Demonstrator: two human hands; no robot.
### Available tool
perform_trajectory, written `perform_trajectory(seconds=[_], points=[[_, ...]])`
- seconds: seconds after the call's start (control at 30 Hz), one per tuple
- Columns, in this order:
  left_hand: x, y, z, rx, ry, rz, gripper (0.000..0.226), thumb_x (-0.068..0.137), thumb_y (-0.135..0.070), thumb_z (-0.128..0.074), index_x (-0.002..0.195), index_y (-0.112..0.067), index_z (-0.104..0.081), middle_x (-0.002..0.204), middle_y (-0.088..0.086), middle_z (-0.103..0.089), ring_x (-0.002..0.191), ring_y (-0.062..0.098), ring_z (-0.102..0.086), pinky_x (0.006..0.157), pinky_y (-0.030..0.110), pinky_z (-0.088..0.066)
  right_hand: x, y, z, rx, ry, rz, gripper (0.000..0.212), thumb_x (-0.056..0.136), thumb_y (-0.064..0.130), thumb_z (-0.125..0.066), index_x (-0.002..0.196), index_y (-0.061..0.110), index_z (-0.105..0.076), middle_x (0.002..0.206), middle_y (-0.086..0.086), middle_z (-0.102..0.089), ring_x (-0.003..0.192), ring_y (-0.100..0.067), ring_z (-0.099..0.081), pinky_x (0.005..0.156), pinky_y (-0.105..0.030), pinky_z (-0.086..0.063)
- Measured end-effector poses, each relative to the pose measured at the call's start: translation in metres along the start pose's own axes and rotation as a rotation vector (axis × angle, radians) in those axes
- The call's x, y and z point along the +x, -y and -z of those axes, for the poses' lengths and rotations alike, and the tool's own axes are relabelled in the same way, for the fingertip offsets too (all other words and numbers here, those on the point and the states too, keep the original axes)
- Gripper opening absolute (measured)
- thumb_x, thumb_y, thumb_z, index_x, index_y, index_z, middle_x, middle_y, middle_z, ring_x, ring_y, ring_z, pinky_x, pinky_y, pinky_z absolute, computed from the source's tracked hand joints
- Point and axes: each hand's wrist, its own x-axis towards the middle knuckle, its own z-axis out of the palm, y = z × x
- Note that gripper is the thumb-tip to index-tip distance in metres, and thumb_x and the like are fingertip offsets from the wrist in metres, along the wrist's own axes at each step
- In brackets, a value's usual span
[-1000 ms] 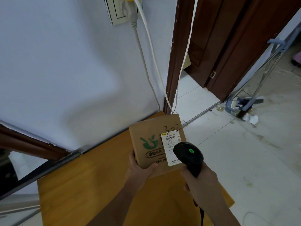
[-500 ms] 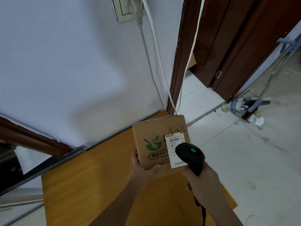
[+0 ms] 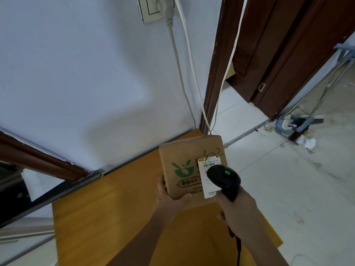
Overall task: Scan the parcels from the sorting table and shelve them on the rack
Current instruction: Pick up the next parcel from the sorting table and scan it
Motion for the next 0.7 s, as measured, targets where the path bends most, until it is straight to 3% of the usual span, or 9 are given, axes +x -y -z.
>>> perform_trajectory(seconds=[0.23,0.43,0.7], points=[[0.003,0.003,0.0,-0.026,0.009,-0.002,0.132,0.044,-0.077,-0.093,0.152,-0.055,-0.021,0.137,-0.015,-0.059,0.118,0.011,-0.065,0.085,0.043,-0.066,0.0,-0.001,0.0,0.011,0.004,-0.008,0.008,0.096,0.02,-0.062,0.092,0.016,-0.057,0.059,-0.009,-0.065,0.04,-0.005,-0.061,0.042,-0.008,-0.043],[-0.001,0.003,-0.001,-0.022,0.002,-0.008,0.126,0.049,-0.069,-0.095,0.149,-0.063,-0.018,0.138,-0.015,-0.058,0.121,0.014,-0.064,0.085,0.044,-0.066,0.007,-0.002,-0.003,-0.016,0.008,-0.016,0.008,0.095,0.017,-0.062,0.089,0.017,-0.057,0.059,-0.005,-0.064,0.041,-0.008,-0.062,0.044,-0.012,-0.045],[-0.002,0.003,-0.002,-0.02,-0.005,-0.032,0.126,0.051,-0.067,-0.095,0.151,-0.059,-0.02,0.143,-0.013,-0.053,0.126,0.016,-0.06,0.091,0.046,-0.064,0.011,-0.004,-0.01,-0.001,0.008,0.001,0.009,0.094,0.015,-0.064,0.09,0.019,-0.057,0.061,-0.004,-0.064,0.042,-0.008,-0.063,0.043,-0.012,-0.045]])
